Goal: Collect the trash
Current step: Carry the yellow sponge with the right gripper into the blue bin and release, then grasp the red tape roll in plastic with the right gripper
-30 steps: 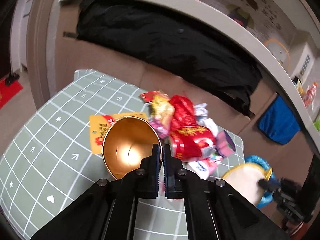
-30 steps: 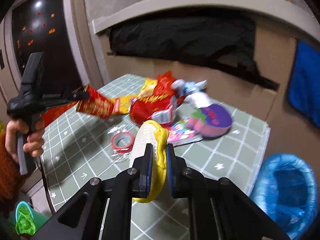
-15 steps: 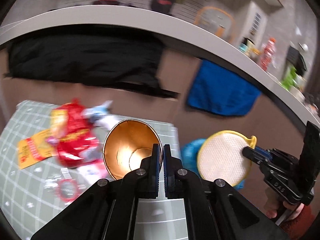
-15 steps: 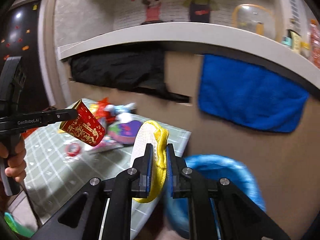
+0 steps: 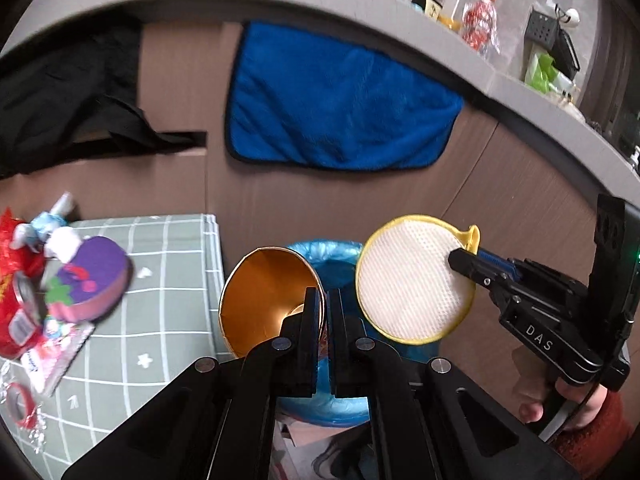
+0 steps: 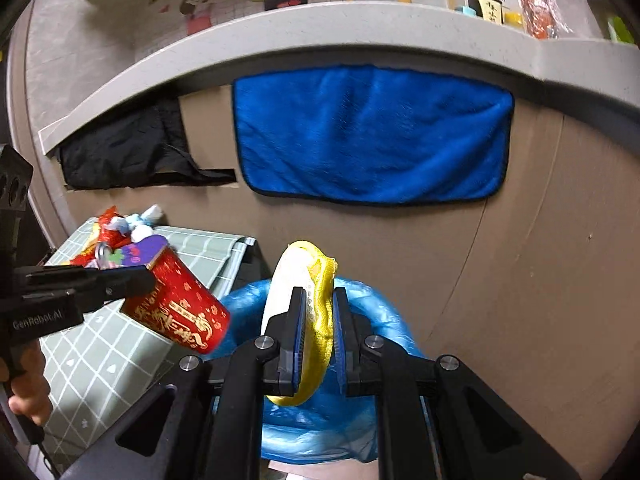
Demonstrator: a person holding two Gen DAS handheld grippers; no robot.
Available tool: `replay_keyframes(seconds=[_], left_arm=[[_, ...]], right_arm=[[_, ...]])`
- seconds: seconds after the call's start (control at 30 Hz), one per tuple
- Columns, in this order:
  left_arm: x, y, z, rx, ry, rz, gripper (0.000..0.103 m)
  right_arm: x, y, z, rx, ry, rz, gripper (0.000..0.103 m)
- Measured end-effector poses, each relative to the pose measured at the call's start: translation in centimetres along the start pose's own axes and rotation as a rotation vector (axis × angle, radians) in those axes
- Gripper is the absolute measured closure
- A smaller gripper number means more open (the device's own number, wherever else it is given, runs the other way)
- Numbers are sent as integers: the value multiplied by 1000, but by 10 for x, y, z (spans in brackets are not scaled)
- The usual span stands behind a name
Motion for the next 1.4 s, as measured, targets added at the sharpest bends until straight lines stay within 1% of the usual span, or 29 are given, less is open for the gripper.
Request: replay_keyframes(seconds=[0.07, 0.13, 0.2, 0.23, 0.27, 0.3, 0.33, 0.37, 0.4, 0.43, 0.47, 0.53, 0.63, 0.73, 0.77, 0.87, 0.97, 1.13, 1.2, 1.23, 1.27, 1.4], left_arm=[[13, 1, 0, 7, -1, 11, 100], [22, 1, 0, 7, 2, 1, 100], [29, 1, 3, -5, 48, -21, 100], [33, 0, 5, -2, 78, -23, 97], [39, 0, 5, 11, 88, -3, 97], [43, 0, 7, 22, 92, 20, 96], [47, 1, 9, 31, 95, 43, 94], [50, 2, 11, 31, 87, 58, 88], [51, 3, 14, 26, 78, 59, 85], [51, 3, 17, 17, 71, 56, 79], [48, 3, 21, 2, 69, 51, 77], [40, 2, 30, -30, 62, 35, 76], [23, 0, 43, -48, 35, -1, 76], [-4, 3, 60, -57, -24, -56, 76], [-16, 7, 69, -64, -58, -78, 76], [-45, 19, 101, -98, -142, -105, 76], [-72, 34, 137, -139, -216, -107, 76], [-120, 59, 208, -229, -318, -126, 76], [-144, 72, 245, -291, -371, -149, 76], [-151, 75, 254, -309, -385, -157, 76], [-165, 83, 272, -342, -410, -173, 76], [-197, 105, 314, -395, -459, -206, 76]], right_arm=[[6, 1, -2, -8, 12, 7, 92], [16, 2, -5, -12, 22, 23, 92], [25, 5, -6, -17, 17, 44, 91], [30, 8, -7, -21, 9, 54, 89], [35, 11, -7, -21, 6, 66, 89], [39, 14, -9, -18, 5, 74, 86], [42, 17, -9, -13, 1, 83, 81], [45, 19, -10, -8, -7, 88, 77], [46, 21, -11, -3, -14, 88, 70], [46, 23, -11, 2, -18, 86, 68], [45, 23, -12, 5, -16, 84, 68], [44, 24, -12, 4, -2, 84, 68], [41, 21, -10, -1, 11, 84, 68], [37, 19, 0, -14, 11, 83, 68], [36, 18, 5, -20, 6, 84, 68], [33, 15, 29, -36, -48, 88, 68], [32, 11, 59, -64, -107, 92, 68], [40, 5, 130, -134, -240, 144, 68], [47, 4, 162, -165, -280, 160, 68], [49, 4, 175, -178, -295, 164, 68], [52, 3, 192, -196, -318, 169, 68], [58, 5, 253, -259, -432, 197, 68]])
Point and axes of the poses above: each gripper's, at about its wrist camera, not at the fingertips, and x roughly the way its jaws point, z to its left, y to its underside, the point moved 2 cm from there along x, roughly the way its jaws point, and after that the axes turned 4 degrees about -x, right-handed, at the moved point
